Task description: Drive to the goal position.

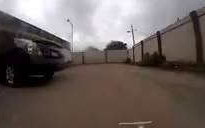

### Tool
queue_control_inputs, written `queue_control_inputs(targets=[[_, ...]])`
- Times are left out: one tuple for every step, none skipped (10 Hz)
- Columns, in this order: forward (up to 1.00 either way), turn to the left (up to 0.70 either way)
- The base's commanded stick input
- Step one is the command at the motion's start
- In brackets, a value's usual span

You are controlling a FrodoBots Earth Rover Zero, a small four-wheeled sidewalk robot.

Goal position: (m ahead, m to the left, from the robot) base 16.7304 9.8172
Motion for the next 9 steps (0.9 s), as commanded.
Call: queue_control_inputs(targets=[[0.50,0.00],[0.50,0.00],[0.50,0.00],[0.50,0.00],[0.50,0.00],[0.50,0.00],[0.50,0.00],[0.50,0.00],[0.50,0.00]])
